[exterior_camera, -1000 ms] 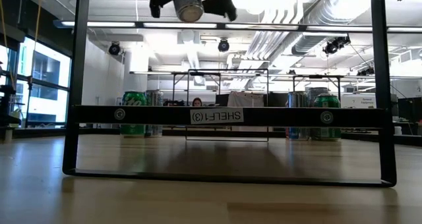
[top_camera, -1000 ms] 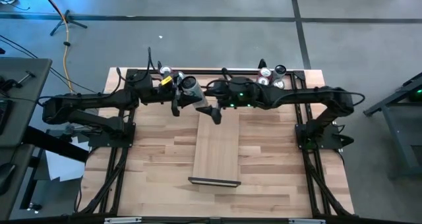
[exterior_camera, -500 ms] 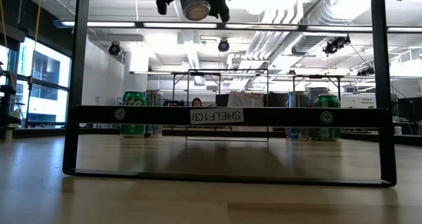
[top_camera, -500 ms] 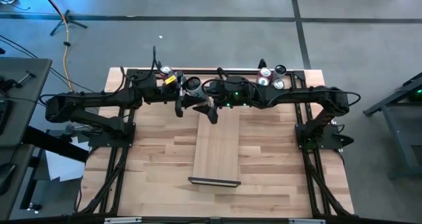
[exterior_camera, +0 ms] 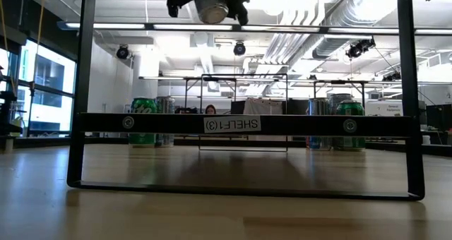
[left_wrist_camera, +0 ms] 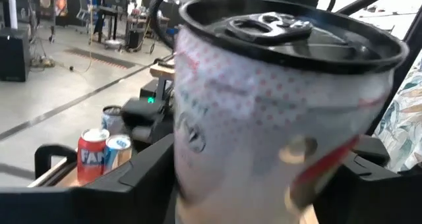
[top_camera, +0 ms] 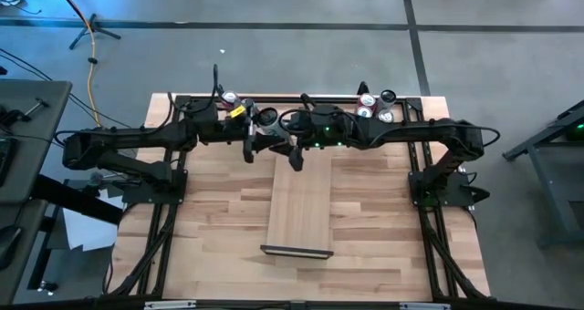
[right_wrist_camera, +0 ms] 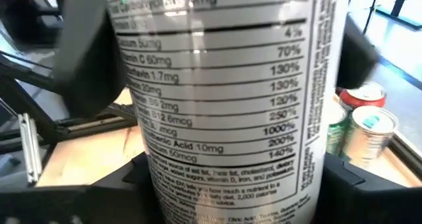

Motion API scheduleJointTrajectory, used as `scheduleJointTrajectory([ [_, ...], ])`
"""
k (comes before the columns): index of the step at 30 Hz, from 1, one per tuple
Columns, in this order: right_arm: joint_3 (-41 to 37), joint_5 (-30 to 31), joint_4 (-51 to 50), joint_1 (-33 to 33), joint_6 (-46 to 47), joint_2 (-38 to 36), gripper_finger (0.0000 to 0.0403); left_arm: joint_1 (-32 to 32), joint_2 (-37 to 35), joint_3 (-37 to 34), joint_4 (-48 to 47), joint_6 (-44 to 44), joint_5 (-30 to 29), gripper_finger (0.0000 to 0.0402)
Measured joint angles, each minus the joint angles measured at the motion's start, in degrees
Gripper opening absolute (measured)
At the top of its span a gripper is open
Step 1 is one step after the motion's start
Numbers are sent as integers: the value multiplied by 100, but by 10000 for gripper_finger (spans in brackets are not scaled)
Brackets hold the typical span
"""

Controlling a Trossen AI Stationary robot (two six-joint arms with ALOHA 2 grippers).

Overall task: Place canned beverage on shelf
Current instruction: Put the left white-pink soda can on the shelf

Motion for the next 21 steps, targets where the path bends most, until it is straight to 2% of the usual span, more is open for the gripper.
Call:
scheduleJointTrajectory([
  [7,-2,67,-1392,-202,-360,-687,232,214,-698,6,-1240,241,-142,274],
  [11,-368,207,-1682,-236,-363,-1283,232,341,-1127,4,-2335,227,-414,274],
  [13,-892,341,-1585,-228,-135,-1689,232,356,-1235,4,-2707,112,-525,275],
  [16,-2098,552,-1395,-142,543,-2386,232,346,-1273,0,-2869,33,-574,275],
  [18,-3021,723,-887,30,1070,-2908,232,328,-1264,-3,-2827,-2,-573,275],
  [21,-4204,1043,441,414,1810,-3542,232,326,-1174,-4,-2588,-20,-655,275],
])
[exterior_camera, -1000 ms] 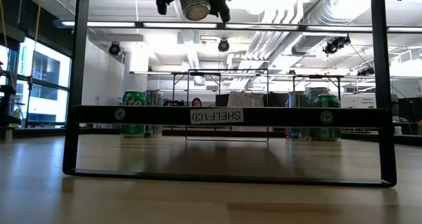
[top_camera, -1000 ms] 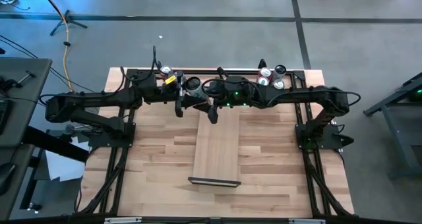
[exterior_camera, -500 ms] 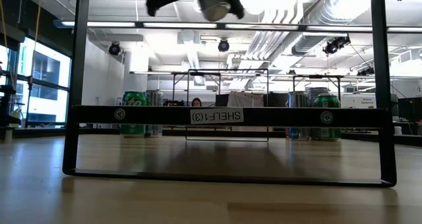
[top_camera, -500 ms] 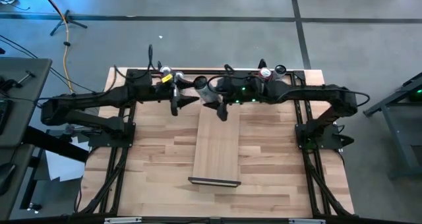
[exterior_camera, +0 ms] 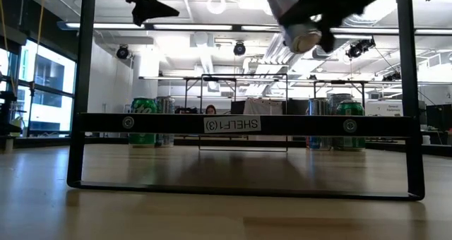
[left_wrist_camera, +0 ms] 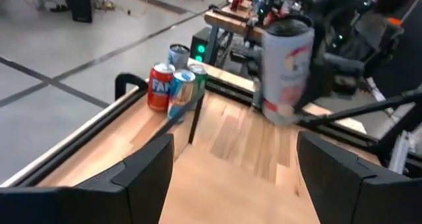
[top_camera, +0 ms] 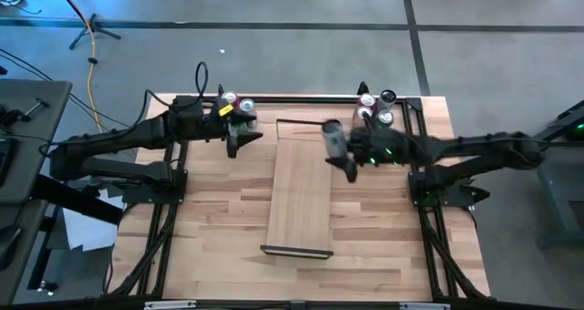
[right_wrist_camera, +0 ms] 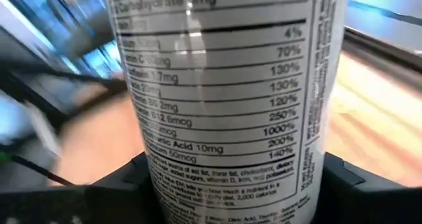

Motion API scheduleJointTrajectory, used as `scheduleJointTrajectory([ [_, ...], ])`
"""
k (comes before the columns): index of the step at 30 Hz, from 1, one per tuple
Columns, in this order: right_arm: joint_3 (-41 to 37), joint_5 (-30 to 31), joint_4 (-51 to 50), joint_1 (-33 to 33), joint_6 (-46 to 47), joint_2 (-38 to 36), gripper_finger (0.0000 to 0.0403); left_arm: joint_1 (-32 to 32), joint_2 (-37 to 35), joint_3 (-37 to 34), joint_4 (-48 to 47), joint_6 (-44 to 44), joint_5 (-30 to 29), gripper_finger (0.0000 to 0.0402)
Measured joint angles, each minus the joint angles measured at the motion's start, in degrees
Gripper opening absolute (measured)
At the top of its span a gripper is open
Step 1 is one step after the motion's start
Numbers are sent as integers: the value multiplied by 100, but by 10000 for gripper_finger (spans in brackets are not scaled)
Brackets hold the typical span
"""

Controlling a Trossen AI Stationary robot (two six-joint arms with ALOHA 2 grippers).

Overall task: Place canned beverage on shelf
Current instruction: Put the left white-pink soda can on the shelf

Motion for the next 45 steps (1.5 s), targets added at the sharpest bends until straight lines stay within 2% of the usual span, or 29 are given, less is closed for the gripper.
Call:
scheduleJointTrajectory([
  [3,-847,468,1050,381,306,-179,232,13,121,-2,344,-105,-53,275],
  [5,-1144,942,1467,567,307,-92,232,19,219,-2,651,-169,-56,275],
  [11,-1373,2188,2682,645,-369,947,232,17,604,-7,1461,-482,-240,275],
  [17,-1362,2147,4750,353,-839,2339,232,10,810,-7,1706,-840,-278,275],
  [20,-1239,2144,5253,234,-833,2987,232,10,813,-7,1708,-973,-316,275],
  [25,-817,2109,5672,123,-874,3980,232,10,813,-7,1712,-1044,-338,275],
  [30,-177,2079,5827,89,-1136,4650,232,10,813,-7,1710,-1055,-344,275],
  [38,687,2079,5766,40,-1488,5474,232,10,811,-7,1700,-1054,-343,275],
  [45,1071,2156,5735,18,-1488,5786,245,10,811,-7,1662,-1053,-322,275],
])
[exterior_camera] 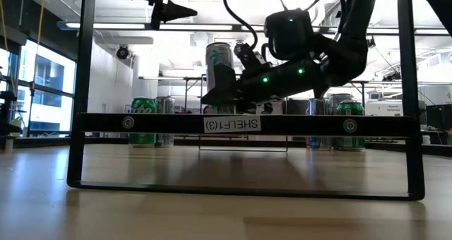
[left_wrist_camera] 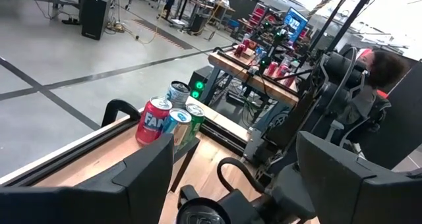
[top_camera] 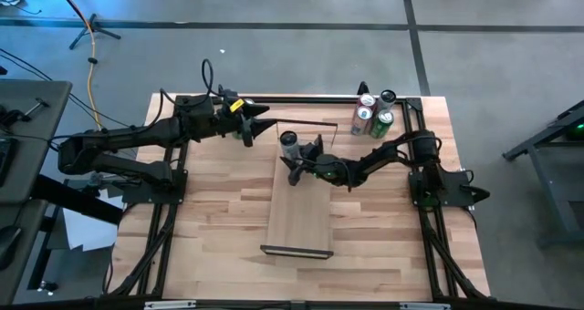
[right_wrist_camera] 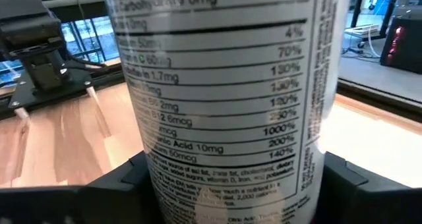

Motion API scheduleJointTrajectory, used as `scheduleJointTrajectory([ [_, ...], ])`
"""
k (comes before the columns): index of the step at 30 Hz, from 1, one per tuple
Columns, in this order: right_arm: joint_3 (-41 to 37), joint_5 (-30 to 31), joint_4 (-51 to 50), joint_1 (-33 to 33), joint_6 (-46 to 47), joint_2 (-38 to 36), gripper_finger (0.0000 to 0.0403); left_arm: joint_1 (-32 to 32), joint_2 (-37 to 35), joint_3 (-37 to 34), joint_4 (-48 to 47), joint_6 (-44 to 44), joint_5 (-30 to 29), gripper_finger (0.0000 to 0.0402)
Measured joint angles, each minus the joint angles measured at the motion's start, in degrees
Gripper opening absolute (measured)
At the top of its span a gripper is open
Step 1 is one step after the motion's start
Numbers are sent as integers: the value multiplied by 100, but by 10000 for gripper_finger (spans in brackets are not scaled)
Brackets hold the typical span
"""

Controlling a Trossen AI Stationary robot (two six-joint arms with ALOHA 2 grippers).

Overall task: Place canned beverage on shelf
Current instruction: Put the left white-pink soda can on the shelf

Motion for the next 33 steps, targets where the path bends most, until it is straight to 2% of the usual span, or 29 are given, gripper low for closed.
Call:
scheduleJointTrajectory([
  [9,167,3,-662,-182,39,3,250,0,0,0,-4,1,0,275],
  [20,165,-122,-699,-227,-11,1,252,0,0,0,-4,-4,0,275],
  [26,165,-140,-699,-227,-343,1,252,0,0,0,-2,-6,0,275],
  [33,158,-105,-703,-229,-43,1,253,0,0,0,-2,-135,2,275],
])
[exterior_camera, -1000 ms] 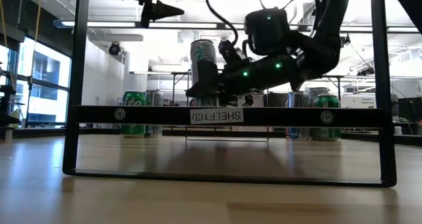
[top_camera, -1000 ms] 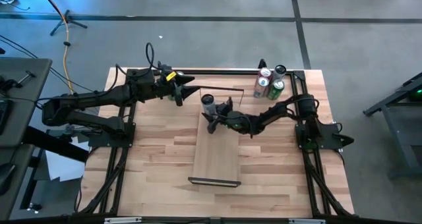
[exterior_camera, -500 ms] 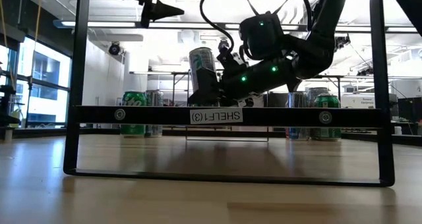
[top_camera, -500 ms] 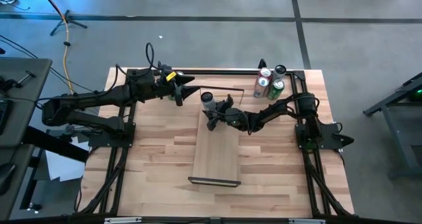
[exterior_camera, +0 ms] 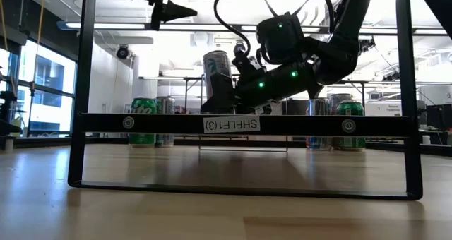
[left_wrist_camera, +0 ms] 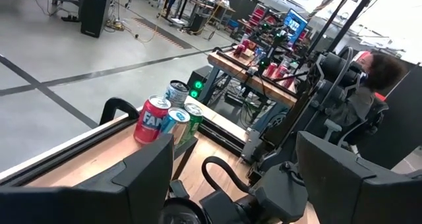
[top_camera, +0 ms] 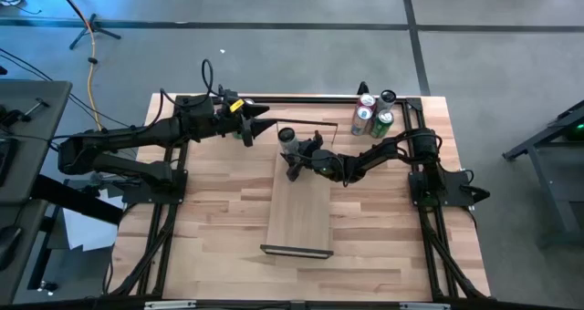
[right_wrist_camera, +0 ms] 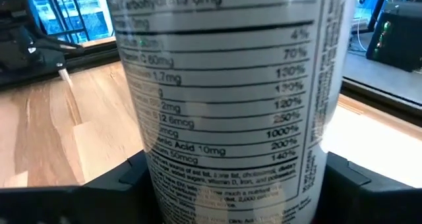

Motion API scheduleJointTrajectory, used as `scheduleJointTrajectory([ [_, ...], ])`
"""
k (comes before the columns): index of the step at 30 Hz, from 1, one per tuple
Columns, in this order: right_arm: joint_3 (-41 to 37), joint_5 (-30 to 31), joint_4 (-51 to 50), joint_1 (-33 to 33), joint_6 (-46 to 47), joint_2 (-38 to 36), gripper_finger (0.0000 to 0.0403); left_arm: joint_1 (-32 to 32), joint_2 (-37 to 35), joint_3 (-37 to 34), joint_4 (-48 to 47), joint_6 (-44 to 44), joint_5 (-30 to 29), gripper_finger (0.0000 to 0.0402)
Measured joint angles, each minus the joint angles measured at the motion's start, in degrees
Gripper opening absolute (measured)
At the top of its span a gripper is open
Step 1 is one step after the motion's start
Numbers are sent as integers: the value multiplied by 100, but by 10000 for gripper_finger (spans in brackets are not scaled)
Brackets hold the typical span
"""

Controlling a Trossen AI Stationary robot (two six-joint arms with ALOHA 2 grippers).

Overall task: Place canned beverage on shelf
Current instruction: Put the left white-pink soda can on the shelf

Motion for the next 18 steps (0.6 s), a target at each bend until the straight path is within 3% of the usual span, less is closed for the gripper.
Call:
scheduleJointTrajectory([
  [18,-4,-4,-24,4,61,0,253,0,0,0,0,-11,0,275],
])
